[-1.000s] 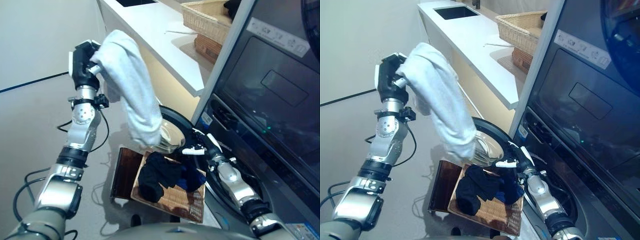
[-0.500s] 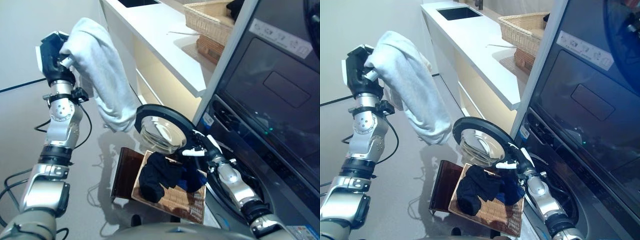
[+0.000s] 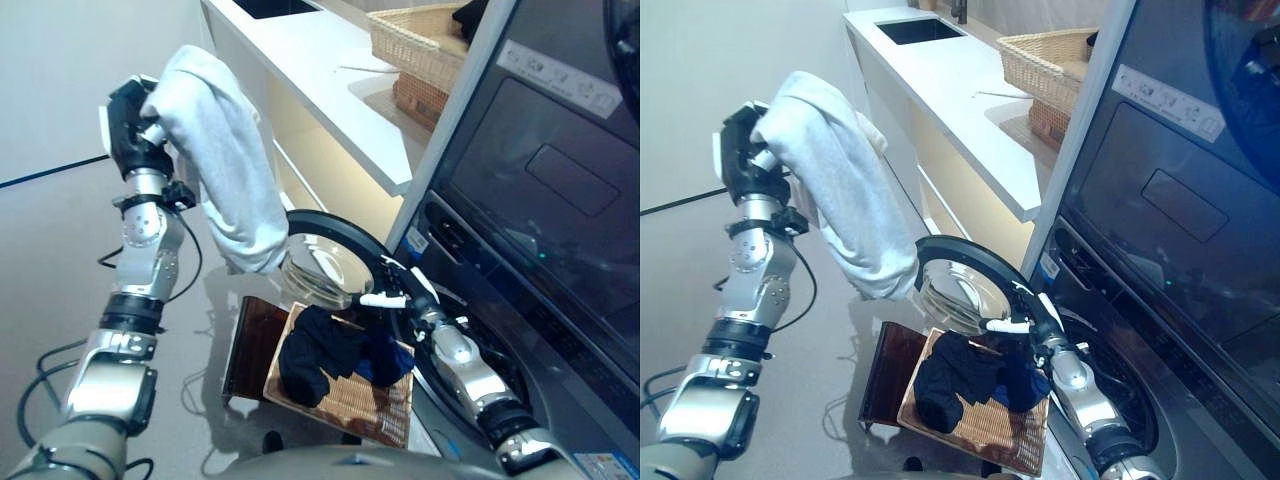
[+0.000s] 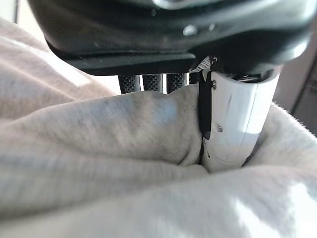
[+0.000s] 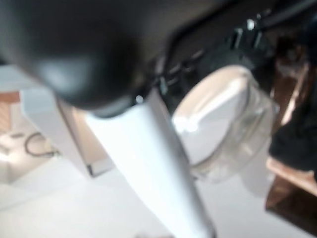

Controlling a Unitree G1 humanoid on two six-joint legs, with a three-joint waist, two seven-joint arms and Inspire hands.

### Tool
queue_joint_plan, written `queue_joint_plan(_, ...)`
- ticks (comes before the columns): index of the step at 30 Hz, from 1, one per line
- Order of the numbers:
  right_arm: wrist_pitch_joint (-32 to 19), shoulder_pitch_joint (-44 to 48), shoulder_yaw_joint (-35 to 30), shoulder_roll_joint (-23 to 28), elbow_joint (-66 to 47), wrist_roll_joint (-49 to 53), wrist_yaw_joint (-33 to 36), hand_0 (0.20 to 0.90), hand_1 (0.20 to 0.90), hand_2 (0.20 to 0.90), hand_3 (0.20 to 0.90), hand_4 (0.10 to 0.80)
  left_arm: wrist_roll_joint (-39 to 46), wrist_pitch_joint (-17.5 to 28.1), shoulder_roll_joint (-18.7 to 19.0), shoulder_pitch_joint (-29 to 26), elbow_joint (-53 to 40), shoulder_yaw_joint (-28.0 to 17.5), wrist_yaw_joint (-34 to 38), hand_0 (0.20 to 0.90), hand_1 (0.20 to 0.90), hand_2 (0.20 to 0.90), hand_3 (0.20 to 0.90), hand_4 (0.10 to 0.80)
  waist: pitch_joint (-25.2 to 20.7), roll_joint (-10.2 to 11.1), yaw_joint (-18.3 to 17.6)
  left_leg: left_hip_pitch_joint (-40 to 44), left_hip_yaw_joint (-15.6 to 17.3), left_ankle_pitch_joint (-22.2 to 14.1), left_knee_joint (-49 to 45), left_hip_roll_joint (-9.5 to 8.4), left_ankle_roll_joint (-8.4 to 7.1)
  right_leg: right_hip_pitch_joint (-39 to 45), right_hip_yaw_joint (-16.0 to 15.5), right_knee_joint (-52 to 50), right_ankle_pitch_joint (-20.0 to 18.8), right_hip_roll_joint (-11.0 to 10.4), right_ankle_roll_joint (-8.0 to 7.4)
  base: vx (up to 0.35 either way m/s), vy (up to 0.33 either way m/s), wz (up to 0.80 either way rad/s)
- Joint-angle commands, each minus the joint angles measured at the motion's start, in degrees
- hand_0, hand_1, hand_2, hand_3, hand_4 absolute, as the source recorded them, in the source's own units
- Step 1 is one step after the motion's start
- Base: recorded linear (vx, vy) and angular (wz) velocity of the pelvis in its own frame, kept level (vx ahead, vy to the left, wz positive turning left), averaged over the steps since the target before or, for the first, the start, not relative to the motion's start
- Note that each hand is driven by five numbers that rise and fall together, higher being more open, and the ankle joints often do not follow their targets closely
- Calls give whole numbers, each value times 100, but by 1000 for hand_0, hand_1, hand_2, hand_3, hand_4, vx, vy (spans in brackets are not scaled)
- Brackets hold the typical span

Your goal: Pick up the clothes and place them into the washing machine

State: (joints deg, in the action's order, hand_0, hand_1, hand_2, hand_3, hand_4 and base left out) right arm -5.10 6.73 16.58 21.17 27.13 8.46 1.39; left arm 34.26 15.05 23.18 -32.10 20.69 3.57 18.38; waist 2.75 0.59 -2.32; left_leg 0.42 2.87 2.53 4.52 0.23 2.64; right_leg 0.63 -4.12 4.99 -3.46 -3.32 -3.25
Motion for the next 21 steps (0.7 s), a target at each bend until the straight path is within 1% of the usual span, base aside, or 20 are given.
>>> queue_joint_plan(1,-690,390,-60,-27,-611,234,215,900,900,900,900,800,21,938,11,-466,-504,-8,-237,200,200,200,200,300,-657,139,53,-30,26,-560,-387,-27,-245,38,-50,-164,346,-180,-190,-8,-4,-5)
queue_joint_plan(4,-700,449,2,-97,-648,332,239,900,900,900,900,800,147,916,-316,-222,-570,123,-413,200,200,200,200,300,-637,141,30,-19,53,-556,-383,-22,-243,31,-22,-165,342,-178,-185,-12,-9,-7)
queue_joint_plan(5,-700,448,2,-96,-648,332,239,900,900,900,900,800,146,915,-317,-219,-572,122,-412,200,200,200,200,300,-638,140,31,-18,54,-556,-383,-22,-243,31,-21,-166,342,-177,-185,-11,-9,-10)
queue_joint_plan(6,-717,470,7,-137,-660,441,238,900,900,900,900,800,233,904,-466,-70,-615,200,-539,200,200,200,200,300,-629,137,17,-16,69,-557,-378,-22,-242,23,-7,-163,335,-178,-185,-6,-3,-6)
queue_joint_plan(7,-717,468,8,-136,-661,442,237,900,900,900,900,800,232,903,-467,-66,-617,199,-539,200,200,200,200,300,-631,136,18,-16,71,-557,-378,-22,-242,22,-6,-163,335,-178,-185,-9,-11,-12)
queue_joint_plan(8,-732,485,16,-167,-692,529,225,900,900,900,900,800,349,896,-604,106,-618,266,-696,200,200,200,200,300,-626,137,8,-12,84,-555,-375,-17,-239,13,8,-167,333,-176,-184,-2,-8,-7)
queue_joint_plan(9,-732,483,16,-166,-693,529,224,900,900,900,900,800,349,896,-604,109,-619,266,-697,200,200,200,200,300,-628,136,9,-12,85,-555,-374,-17,-239,12,10,-168,333,-175,-183,-7,-10,-10)
queue_joint_plan(11,-769,517,17,-230,-667,660,202,900,900,900,900,800,625,896,-864,380,-644,385,-998,200,200,200,200,300,-624,130,-8,-15,108,-556,-361,-20,-237,-5,28,-160,324,-174,-184,-12,-5,-9)
queue_joint_plan(13,-785,539,18,-242,-690,704,203,900,900,900,900,800,773,903,-934,466,-649,427,-1104,200,200,200,200,300,-625,132,-8,-14,116,-557,-359,-21,-235,-14,36,-159,320,-173,-185,-7,-4,-6)
queue_joint_plan(15,-839,585,4,-312,-657,860,206,900,900,900,900,800,1124,860,-1165,722,-522,519,-1392,200,200,200,200,300,-627,124,-21,-12,128,-557,-350,-19,-231,-23,50,-161,318,-173,-182,-3,-2,-7)
queue_joint_plan(21,-887,660,-20,-372,-637,883,276,900,900,900,900,800,1438,794,-1395,1045,-310,625,-1671,200,200,200,200,300,-642,132,-28,-4,137,-556,-321,-16,-234,-26,59,-152,316,-166,-181,0,0,-2)
